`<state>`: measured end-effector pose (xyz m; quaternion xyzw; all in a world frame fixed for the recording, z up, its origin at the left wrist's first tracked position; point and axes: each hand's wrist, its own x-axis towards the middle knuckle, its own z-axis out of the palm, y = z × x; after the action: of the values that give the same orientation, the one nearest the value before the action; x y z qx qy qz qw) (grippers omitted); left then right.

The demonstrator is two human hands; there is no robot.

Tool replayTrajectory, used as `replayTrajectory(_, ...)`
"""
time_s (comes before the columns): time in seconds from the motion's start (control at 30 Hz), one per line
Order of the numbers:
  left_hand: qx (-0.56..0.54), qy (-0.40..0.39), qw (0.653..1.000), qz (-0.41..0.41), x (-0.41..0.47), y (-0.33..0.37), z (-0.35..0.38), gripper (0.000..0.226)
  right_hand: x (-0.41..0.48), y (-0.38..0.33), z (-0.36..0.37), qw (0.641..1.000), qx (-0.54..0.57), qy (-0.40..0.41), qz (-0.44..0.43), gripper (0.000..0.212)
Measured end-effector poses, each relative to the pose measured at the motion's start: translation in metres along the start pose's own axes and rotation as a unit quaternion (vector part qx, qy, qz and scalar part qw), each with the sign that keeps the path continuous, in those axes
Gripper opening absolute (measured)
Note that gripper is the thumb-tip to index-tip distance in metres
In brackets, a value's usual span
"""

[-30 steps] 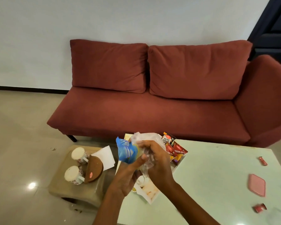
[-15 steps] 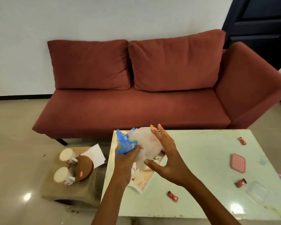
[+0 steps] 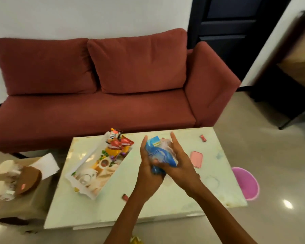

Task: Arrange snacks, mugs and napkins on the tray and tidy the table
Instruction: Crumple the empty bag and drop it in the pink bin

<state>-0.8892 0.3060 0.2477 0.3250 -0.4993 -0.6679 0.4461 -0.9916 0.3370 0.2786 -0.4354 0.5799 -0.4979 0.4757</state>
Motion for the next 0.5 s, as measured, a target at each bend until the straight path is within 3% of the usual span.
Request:
replayTrajectory(0.13, 0.14, -0.113, 0.983, -0.032, 0.009, -0.021, 0.054, 0.086, -0.007, 0.014, -0.082, 0.998, -0.037, 0.054, 0.002, 0.065)
replayTrajectory(0.3, 0.099, -0.189, 0.963, -0.163, 0.048, -0.039, 0.104, 0.062, 0.002, 0.035, -0.16, 0.989, -0.046, 0.137, 0.031, 0.044)
replayTrajectory(0.5, 0.088, -0.199, 0.948, -0.232, 0.109, -0.083, 0.171, 0.053, 0.024, 0.063, -0.242, 0.971, -0.067, 0.216, 0.07, 0.035)
